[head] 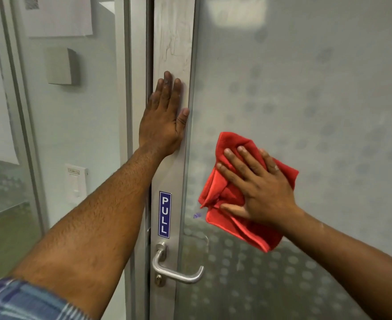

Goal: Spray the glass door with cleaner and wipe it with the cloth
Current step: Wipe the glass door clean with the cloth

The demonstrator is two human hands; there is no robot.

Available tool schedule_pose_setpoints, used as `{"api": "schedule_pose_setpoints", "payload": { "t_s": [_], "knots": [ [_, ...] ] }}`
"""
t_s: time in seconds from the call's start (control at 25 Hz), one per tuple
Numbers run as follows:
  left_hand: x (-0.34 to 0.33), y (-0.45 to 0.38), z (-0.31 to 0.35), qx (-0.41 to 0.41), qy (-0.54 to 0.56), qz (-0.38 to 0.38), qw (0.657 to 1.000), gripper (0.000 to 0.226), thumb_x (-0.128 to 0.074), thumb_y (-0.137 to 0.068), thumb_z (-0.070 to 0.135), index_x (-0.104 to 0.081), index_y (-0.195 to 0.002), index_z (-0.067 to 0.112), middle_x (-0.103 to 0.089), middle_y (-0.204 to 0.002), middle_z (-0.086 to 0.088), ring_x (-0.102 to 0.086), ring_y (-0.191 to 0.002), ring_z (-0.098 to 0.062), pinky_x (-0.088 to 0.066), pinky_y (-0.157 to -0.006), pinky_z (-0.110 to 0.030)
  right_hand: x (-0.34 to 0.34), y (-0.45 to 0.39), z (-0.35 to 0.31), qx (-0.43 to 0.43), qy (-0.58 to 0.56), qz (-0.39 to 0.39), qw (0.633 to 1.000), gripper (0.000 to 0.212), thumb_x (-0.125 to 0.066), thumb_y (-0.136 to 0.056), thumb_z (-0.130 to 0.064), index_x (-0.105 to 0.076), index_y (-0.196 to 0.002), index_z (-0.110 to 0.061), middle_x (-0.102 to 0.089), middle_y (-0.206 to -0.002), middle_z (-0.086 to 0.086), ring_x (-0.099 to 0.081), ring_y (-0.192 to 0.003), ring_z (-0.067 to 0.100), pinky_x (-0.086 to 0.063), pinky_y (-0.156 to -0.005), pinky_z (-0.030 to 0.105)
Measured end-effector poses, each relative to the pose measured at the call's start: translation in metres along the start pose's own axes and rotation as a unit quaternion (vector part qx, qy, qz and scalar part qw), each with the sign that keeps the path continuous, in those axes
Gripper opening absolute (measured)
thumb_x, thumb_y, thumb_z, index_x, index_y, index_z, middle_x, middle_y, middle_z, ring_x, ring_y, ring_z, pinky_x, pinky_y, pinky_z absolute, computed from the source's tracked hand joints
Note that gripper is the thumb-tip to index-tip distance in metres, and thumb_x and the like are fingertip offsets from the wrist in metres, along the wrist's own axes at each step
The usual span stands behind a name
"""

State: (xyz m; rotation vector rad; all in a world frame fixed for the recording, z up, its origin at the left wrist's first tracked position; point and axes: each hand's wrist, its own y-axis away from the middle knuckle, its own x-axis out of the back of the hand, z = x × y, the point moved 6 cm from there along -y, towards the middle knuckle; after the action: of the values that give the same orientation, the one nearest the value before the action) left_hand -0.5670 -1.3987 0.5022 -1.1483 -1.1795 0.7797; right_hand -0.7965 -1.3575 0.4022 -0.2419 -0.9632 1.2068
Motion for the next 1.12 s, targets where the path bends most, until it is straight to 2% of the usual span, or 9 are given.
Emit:
{"api": "schedule_pose_setpoints", "payload": {
  "t_s": [0.24, 0.36, 0.48, 0.56, 0.64, 0.76, 0.92, 1.0, 1.12],
  "knots": [
    [-0.002, 0.000, 0.001, 0.008, -0.019, 0.006, 1.000, 0.066, -0.016, -0.104, 0.049, -0.010, -0.158, 0.012, -0.006, -0.166, -0.016, -0.004, -0.154, -0.027, -0.010, -0.124, -0.041, -0.025, -0.017, -0.060, -0.014, -0.029, 0.000, 0.999, 0.085, -0.048, -0.080, -0.071, -0.030, -0.152, -0.029, -0.013, -0.163, 0.002, -0.008, -0.151, 0.025, 0.001, -0.120, 0.051],
    [-0.002, 0.003, 0.003, 0.013, -0.007, 0.009, 1.000, 0.067, -0.016, -0.104, 0.049, -0.010, -0.158, 0.009, -0.006, -0.165, -0.017, -0.004, -0.154, -0.027, -0.008, -0.125, -0.040, -0.060, 0.011, -0.114, 0.108, -0.039, -0.067, 0.991, 0.066, -0.043, -0.091, -0.051, -0.031, -0.151, -0.028, -0.015, -0.162, 0.000, -0.009, -0.150, 0.022, 0.013, -0.119, 0.044],
    [-0.004, 0.011, 0.003, 0.015, 0.004, 0.001, 1.000, 0.067, -0.018, -0.104, 0.048, -0.009, -0.157, 0.008, -0.005, -0.165, -0.018, -0.004, -0.153, -0.028, -0.004, -0.125, -0.037, -0.072, 0.063, -0.113, 0.237, -0.019, -0.105, 0.966, 0.060, -0.050, -0.089, -0.033, -0.038, -0.148, -0.029, -0.025, -0.159, -0.004, -0.020, -0.148, 0.018, 0.008, -0.120, 0.038],
    [-0.006, 0.017, 0.003, 0.011, 0.006, -0.006, 1.000, 0.066, -0.019, -0.105, 0.047, -0.009, -0.157, 0.008, -0.005, -0.165, -0.017, -0.004, -0.153, -0.027, -0.005, -0.125, -0.039, -0.053, 0.067, -0.072, 0.185, -0.017, -0.052, 0.981, 0.063, -0.055, -0.083, -0.025, -0.045, -0.145, -0.026, -0.034, -0.155, -0.004, -0.029, -0.145, 0.016, -0.006, -0.119, 0.035],
    [-0.006, 0.019, 0.003, 0.009, -0.006, 0.000, 1.000, 0.065, -0.018, -0.105, 0.046, -0.010, -0.157, 0.009, -0.006, -0.165, -0.017, -0.004, -0.153, -0.027, -0.007, -0.125, -0.040, -0.022, 0.042, -0.019, 0.045, -0.021, 0.024, 0.998, 0.065, -0.050, -0.081, -0.020, -0.045, -0.145, -0.020, -0.034, -0.155, 0.000, -0.029, -0.144, 0.019, -0.018, -0.115, 0.038],
    [-0.008, 0.020, 0.007, 0.020, -0.014, 0.014, 1.000, 0.064, -0.018, -0.105, 0.045, -0.011, -0.157, 0.009, -0.007, -0.165, -0.018, -0.005, -0.153, -0.027, -0.006, -0.125, -0.037, -0.008, 0.002, -0.018, -0.045, -0.043, 0.078, 0.995, 0.057, -0.045, -0.085, -0.024, -0.048, -0.143, -0.023, -0.031, -0.157, 0.000, -0.027, -0.146, 0.020, -0.011, -0.118, 0.040],
    [-0.006, 0.020, 0.007, 0.027, -0.017, 0.011, 0.999, 0.065, -0.017, -0.105, 0.046, -0.010, -0.157, 0.007, -0.006, -0.165, -0.019, -0.004, -0.153, -0.028, -0.006, -0.125, -0.038, -0.065, 0.027, -0.118, 0.133, -0.063, -0.043, 0.988, 0.052, -0.039, -0.092, -0.024, -0.047, -0.143, -0.023, -0.031, -0.157, 0.000, -0.027, -0.146, 0.020, 0.005, -0.119, 0.037],
    [-0.004, 0.020, 0.009, 0.022, -0.010, 0.008, 1.000, 0.066, -0.017, -0.105, 0.046, -0.009, -0.157, 0.006, -0.005, -0.165, -0.018, -0.003, -0.153, -0.028, -0.007, -0.125, -0.040, -0.083, 0.069, -0.134, 0.207, -0.043, -0.104, 0.972, 0.049, -0.039, -0.096, -0.027, -0.045, -0.144, -0.025, -0.031, -0.157, -0.003, -0.026, -0.146, 0.018, 0.012, -0.119, 0.035],
    [-0.002, 0.020, 0.007, 0.011, 0.004, 0.003, 1.000, 0.065, -0.019, -0.106, 0.044, -0.007, -0.157, 0.006, -0.004, -0.165, -0.017, -0.001, -0.154, -0.026, -0.006, -0.125, -0.040, -0.071, 0.097, -0.095, 0.172, -0.067, -0.060, 0.981, 0.048, -0.037, -0.095, -0.025, -0.050, -0.141, -0.025, -0.042, -0.152, -0.005, -0.039, -0.140, 0.017, -0.004, -0.119, 0.033]
  ]
}}
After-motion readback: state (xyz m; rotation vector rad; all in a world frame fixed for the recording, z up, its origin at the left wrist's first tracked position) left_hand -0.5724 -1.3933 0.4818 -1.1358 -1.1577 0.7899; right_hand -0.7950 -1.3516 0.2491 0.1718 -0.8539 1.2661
